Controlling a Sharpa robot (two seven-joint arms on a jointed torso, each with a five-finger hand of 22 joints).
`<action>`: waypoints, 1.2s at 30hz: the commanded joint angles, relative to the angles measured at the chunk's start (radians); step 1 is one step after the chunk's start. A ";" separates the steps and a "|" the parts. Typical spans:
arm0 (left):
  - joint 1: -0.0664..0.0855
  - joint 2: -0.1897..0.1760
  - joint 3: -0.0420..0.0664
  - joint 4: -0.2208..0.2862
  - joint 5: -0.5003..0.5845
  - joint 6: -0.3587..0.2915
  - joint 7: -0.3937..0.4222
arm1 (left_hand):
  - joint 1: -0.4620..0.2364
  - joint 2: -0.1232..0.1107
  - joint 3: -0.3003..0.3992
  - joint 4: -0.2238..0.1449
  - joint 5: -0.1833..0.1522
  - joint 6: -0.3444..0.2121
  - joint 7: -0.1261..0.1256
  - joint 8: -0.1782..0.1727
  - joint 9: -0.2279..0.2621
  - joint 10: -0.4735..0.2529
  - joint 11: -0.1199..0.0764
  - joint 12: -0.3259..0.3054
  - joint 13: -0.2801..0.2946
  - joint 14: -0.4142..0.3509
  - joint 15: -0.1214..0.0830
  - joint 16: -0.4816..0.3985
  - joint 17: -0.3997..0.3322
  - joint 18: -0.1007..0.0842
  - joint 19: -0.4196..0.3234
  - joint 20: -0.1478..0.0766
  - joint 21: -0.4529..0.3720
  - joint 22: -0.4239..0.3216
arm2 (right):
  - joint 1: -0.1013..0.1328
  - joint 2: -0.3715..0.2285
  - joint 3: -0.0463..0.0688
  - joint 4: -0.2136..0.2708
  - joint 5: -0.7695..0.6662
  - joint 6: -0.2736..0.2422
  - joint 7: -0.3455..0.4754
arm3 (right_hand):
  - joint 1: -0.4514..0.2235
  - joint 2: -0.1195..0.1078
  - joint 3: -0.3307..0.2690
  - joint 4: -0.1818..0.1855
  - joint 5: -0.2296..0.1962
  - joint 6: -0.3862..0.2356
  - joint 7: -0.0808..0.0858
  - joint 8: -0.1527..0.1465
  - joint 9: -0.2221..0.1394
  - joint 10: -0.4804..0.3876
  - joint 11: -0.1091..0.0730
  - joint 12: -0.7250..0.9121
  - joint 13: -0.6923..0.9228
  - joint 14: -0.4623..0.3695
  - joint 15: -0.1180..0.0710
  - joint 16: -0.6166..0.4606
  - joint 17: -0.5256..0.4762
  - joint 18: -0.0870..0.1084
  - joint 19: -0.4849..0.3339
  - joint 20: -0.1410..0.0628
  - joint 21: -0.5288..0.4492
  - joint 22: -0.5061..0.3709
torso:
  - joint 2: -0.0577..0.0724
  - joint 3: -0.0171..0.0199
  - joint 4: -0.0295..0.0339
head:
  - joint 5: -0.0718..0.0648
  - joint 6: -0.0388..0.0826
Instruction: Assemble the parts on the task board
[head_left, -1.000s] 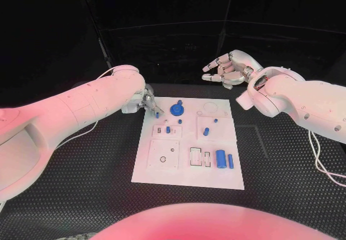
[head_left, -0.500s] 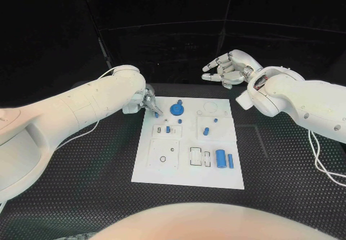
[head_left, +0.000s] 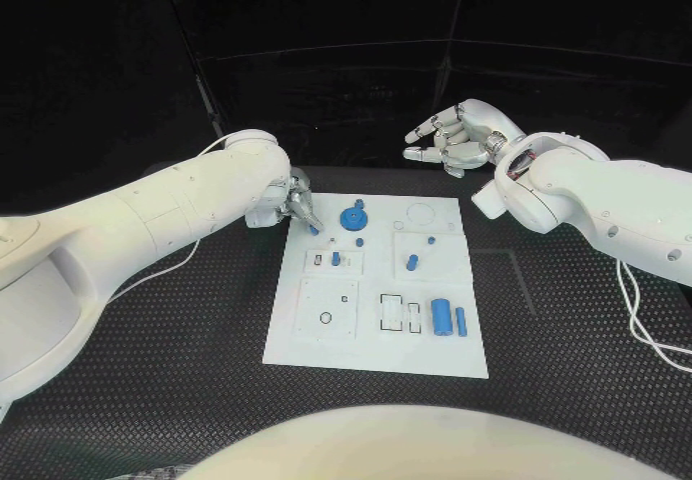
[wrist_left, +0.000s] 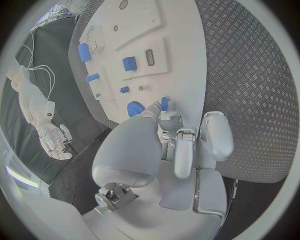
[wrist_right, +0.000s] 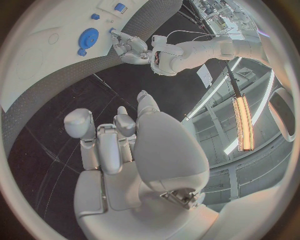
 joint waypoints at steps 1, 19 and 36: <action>0.001 -0.015 0.000 0.018 0.057 -0.032 0.015 | -0.027 -0.029 0.161 -0.050 0.002 -0.004 -0.008 0.024 0.016 0.006 -0.006 -0.006 -0.007 0.105 0.000 0.003 0.263 0.012 0.000 -0.006 -0.004 0.006 | 0.002 0.000 0.001 0.000 0.002 0.008 0.006 | 0.001 0.009 -0.005 0.000 0.002 0.001 -0.004 0.005 -0.001 0.001 -0.004 0.001 0.002 0.053 -0.006 -0.003 0.044 0.012 -0.002 -0.002 -0.005 0.001 | 0.000 0.0000 0.0011 | 0.001 0.000; -0.004 -0.214 0.002 0.302 0.158 -0.210 -0.005 | -0.130 -0.109 0.379 -0.094 -0.002 -0.018 -0.013 0.094 0.059 0.017 -0.009 0.002 -0.010 0.105 -0.007 0.003 0.263 0.012 0.003 -0.009 -0.011 0.010 | 0.002 -0.002 0.000 -0.009 0.002 0.016 0.005 | 0.002 0.009 -0.005 -0.001 0.002 0.001 -0.004 0.005 -0.001 0.001 -0.004 0.000 0.001 0.053 -0.006 -0.003 0.044 0.012 -0.002 -0.002 -0.005 0.000 | -0.002 0.0004 0.0020 | 0.009 0.000; -0.073 -0.290 -0.004 0.467 0.019 -0.300 -0.005 | -0.158 -0.124 0.425 -0.107 -0.003 -0.024 -0.015 0.116 0.072 0.023 -0.010 0.008 -0.006 0.105 -0.008 0.003 0.263 0.010 0.007 -0.010 -0.008 0.016 | -0.001 0.000 -0.001 -0.016 0.002 0.020 0.004 | 0.002 0.009 -0.005 -0.001 0.002 0.001 -0.004 0.005 -0.001 0.001 -0.004 0.000 0.001 0.053 -0.006 -0.003 0.044 0.012 -0.002 -0.002 -0.005 0.000 | -0.001 0.0003 0.0016 | 0.018 -0.002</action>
